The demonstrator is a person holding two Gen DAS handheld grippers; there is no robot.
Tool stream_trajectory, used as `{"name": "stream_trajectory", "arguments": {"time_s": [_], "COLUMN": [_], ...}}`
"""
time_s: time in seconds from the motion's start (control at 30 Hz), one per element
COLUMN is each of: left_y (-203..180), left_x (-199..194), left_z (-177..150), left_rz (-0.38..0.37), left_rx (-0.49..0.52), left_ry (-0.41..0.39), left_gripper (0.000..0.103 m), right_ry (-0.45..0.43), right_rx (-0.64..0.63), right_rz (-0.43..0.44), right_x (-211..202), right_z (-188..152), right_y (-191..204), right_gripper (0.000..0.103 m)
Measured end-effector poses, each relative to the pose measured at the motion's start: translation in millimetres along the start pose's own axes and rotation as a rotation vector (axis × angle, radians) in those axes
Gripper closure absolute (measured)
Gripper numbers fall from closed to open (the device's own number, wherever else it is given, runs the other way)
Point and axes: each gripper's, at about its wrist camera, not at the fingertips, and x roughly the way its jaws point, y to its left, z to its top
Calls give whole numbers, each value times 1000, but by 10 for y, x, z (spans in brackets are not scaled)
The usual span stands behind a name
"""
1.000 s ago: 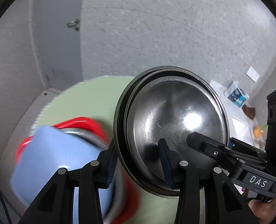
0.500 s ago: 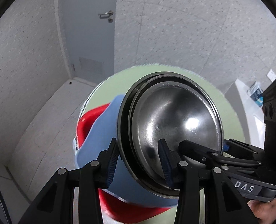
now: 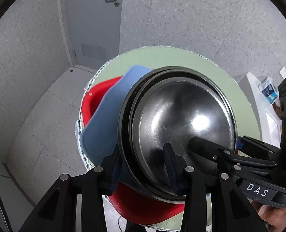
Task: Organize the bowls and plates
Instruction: 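Carry the bowl stack with the right tool and lower it onto the blue plate in the red basin, then open the right tool and pull it back from the red basin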
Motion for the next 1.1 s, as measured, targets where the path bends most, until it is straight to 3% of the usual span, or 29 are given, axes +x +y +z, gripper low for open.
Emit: {"name": "stream_trajectory", "arguments": {"time_s": [0.23,0.4,0.57,0.63,0.83,1.1], "left_y": [98,108,141,117,-31,-317], "left_x": [57,-65,-216,-300,-607,-1226], "left_z": [20,-97,-275,-364,-769,-1611], "left_rz": [3,11,33,37,58,78], "left_rx": [9,10,-2,-4,7,1], "left_ry": [-10,-42,-80,-96,-127,-218], "left_gripper": [63,58,38,35,31,24], "right_ry": [-34,-73,-107,-121,-155,-222], "right_rx": [-1,-15,-15,-11,-8,-62], "right_rz": [-44,-78,-96,-95,-91,-122], "right_x": [-40,-195,-310,-374,-605,-1118], "right_z": [-57,-157,-236,-292,-568,-1127], "right_y": [59,103,161,162,237,385], "right_gripper": [48,39,31,29,27,26]}}
